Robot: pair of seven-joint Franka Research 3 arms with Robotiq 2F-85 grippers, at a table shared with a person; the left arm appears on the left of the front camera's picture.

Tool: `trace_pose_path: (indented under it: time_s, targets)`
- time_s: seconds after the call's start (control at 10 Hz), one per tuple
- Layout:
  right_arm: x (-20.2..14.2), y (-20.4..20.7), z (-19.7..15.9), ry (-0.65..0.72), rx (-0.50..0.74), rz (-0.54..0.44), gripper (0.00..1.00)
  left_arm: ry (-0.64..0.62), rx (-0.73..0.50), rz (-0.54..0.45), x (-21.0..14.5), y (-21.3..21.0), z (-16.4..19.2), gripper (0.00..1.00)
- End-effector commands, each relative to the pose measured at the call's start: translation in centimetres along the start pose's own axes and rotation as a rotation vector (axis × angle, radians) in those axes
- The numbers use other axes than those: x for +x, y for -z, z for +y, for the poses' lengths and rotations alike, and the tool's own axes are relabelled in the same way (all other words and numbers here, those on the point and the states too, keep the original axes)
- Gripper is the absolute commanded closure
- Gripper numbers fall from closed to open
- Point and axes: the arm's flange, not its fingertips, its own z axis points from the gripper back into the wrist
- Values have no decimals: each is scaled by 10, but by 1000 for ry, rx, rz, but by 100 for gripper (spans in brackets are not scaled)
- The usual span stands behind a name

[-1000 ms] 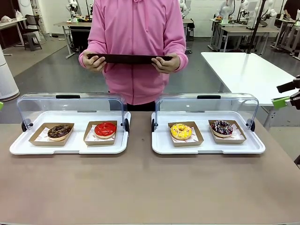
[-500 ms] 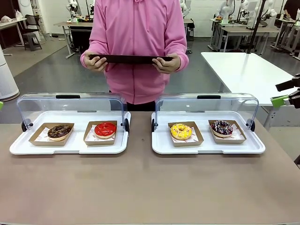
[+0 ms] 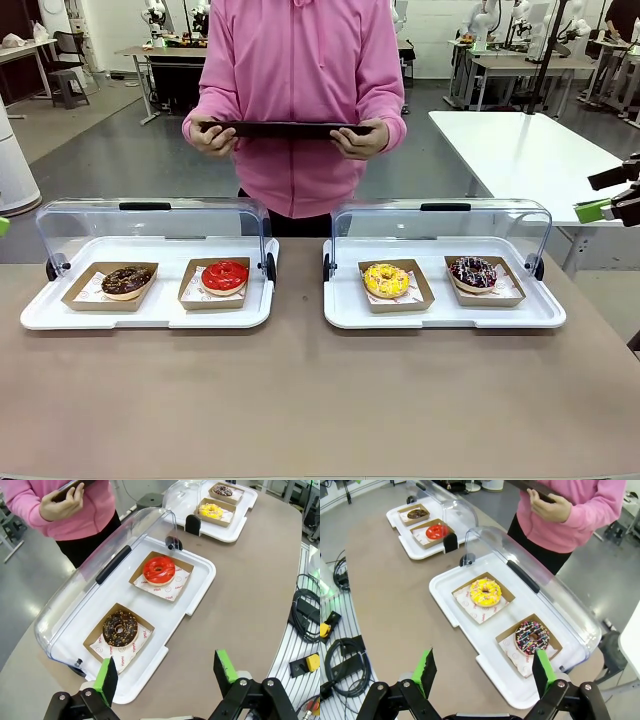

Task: Provide the desired donut to the person.
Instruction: Pick up and lift the Paper togo box containing the Donut pointed at by the person.

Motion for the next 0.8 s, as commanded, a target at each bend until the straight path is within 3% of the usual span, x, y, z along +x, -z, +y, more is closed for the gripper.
trace_pose_path:
  time_s: [0.0,0.7]
  targets:
    - [-1,-2,1,-6,13,-10,0,0,2,-8,0,-2,0,0]
    - [-1,-2,1,-6,13,-10,0,0,2,-8,0,-2,0,0]
